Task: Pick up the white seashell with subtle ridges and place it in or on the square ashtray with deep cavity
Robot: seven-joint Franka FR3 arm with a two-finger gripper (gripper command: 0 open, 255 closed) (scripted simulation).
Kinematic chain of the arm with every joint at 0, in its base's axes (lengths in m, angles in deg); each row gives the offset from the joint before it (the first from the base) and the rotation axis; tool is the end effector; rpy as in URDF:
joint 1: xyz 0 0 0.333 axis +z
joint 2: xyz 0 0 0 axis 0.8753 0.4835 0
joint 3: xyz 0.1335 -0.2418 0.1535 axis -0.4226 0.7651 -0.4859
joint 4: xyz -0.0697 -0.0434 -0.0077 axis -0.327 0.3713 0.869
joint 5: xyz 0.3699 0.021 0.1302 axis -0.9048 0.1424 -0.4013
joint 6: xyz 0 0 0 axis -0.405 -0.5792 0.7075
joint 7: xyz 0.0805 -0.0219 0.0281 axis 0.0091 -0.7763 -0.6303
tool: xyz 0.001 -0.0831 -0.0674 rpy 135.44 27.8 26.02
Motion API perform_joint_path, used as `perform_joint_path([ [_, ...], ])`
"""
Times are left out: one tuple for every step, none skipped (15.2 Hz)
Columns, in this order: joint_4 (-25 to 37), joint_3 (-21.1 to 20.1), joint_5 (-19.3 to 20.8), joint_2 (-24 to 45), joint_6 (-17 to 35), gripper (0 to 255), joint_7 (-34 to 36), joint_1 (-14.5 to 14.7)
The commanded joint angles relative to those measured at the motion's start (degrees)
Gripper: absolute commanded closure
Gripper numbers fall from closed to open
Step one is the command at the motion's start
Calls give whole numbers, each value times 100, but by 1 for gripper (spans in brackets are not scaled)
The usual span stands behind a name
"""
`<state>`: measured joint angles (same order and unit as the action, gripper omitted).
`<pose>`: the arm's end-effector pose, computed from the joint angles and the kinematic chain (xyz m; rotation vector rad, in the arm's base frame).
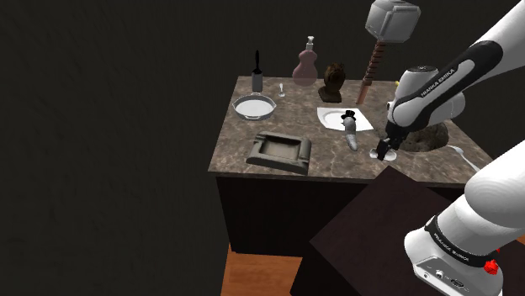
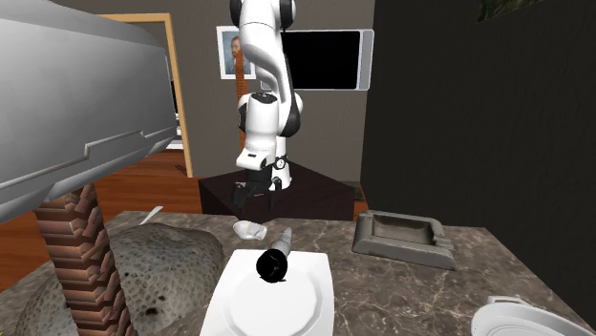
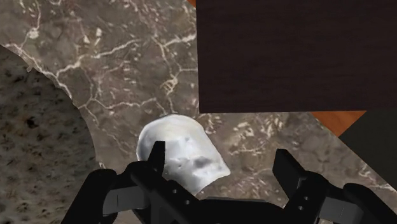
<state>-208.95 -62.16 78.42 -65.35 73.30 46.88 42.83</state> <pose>0.2863 -0.2187 0.2170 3.0519 -0.1753 -0.1324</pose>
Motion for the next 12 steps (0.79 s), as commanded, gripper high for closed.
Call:
perform_joint_path([
  [3,17,-7,110,113,0,-20,-7],
  [3,17,-8,110,113,0,-20,-7],
  [3,16,-8,111,113,0,-20,-7],
  [3,16,-9,111,113,0,-20,-7],
  [3,16,-9,111,113,0,-21,-7],
  [3,16,-9,111,113,0,-21,-7],
  [3,16,-9,111,113,0,-21,-7],
  [3,16,-8,109,111,0,-20,-7],
  [3,16,-8,109,111,255,-20,-7],
  [3,16,-8,109,111,255,-20,-7],
  [3,16,-8,109,111,255,-20,-7],
  [3,16,-8,109,111,255,-20,-7],
])
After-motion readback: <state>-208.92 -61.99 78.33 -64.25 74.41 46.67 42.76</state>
